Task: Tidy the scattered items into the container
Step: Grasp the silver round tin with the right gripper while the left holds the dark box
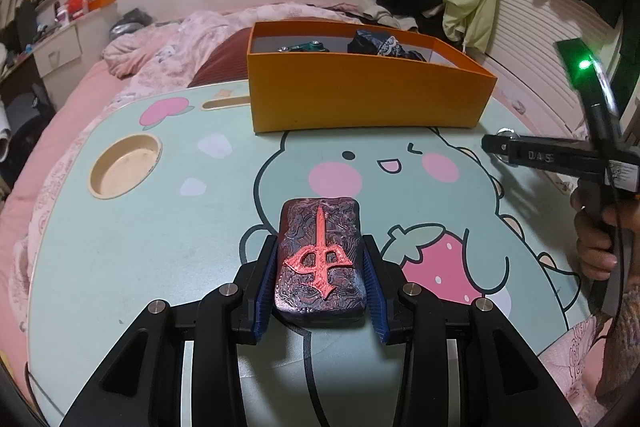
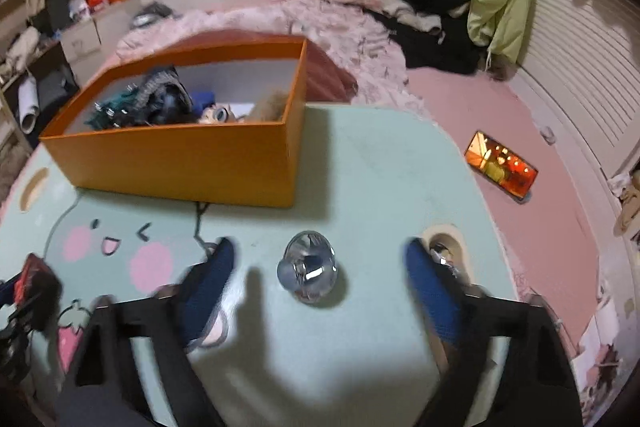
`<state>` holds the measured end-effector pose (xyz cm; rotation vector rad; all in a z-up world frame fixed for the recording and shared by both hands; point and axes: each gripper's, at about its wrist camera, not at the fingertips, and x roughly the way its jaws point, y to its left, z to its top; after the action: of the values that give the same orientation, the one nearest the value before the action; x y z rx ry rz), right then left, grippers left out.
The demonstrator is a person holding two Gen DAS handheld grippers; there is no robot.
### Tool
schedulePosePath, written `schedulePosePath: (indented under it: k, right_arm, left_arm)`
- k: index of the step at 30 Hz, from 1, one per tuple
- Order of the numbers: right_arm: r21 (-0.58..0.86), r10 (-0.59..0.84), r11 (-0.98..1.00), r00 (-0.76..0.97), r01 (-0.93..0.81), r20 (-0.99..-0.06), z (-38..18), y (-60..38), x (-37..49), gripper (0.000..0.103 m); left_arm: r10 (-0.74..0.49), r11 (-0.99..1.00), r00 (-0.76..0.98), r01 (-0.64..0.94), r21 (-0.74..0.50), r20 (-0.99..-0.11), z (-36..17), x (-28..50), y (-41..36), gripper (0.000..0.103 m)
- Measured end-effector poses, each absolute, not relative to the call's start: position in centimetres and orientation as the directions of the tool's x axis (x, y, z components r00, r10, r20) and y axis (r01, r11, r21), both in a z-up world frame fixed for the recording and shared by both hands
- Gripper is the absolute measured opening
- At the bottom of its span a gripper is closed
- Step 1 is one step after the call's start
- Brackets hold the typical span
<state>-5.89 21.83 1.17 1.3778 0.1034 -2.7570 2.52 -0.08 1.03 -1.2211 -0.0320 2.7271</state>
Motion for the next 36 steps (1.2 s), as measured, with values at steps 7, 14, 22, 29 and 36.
schedulePosePath:
  k: [7,14,22,29,36]
  right_arm:
    - [0.049,-0.18,-0.974,-0.621,0.222,-0.762,2.3,19.0,-1.7,0.03]
    - [0.057,-0.242,-0.947,-0.584,0.317,-0.775,1.1,15.4,3.6,0.03]
    - [0.013,-0.179,-0.964,-0.619,0.264,-0.765,0.5,15.7,3.0,0.082]
    - [0.005,-0.172,-0.965,-0.617,0.262,-0.768,0.6,15.6,3.0,0.084]
    - [0.006,-0.173,-0.965,-0.618,0.263,-0.767,0.5,15.6,3.1,0.084]
  left_arm:
    - [0.152,-0.988,-0.656,-0.131,-0.087,-0.74,1.2,2.6,-0.2,0.038]
    - [0.125,-0.989,-0.654,-0.139,-0.045,-0.746,1.0,2.5,0.3,0.044]
    - [0.056,-0.997,-0.616,-0.083,-0.006,-0.786,0.4,1.9,0.1,0.091]
    - [0.05,-0.997,-0.613,-0.076,-0.004,-0.788,0.3,1.7,0.0,0.093]
    - [0.053,-0.997,-0.615,-0.078,-0.006,-0.787,0.4,1.8,0.0,0.092]
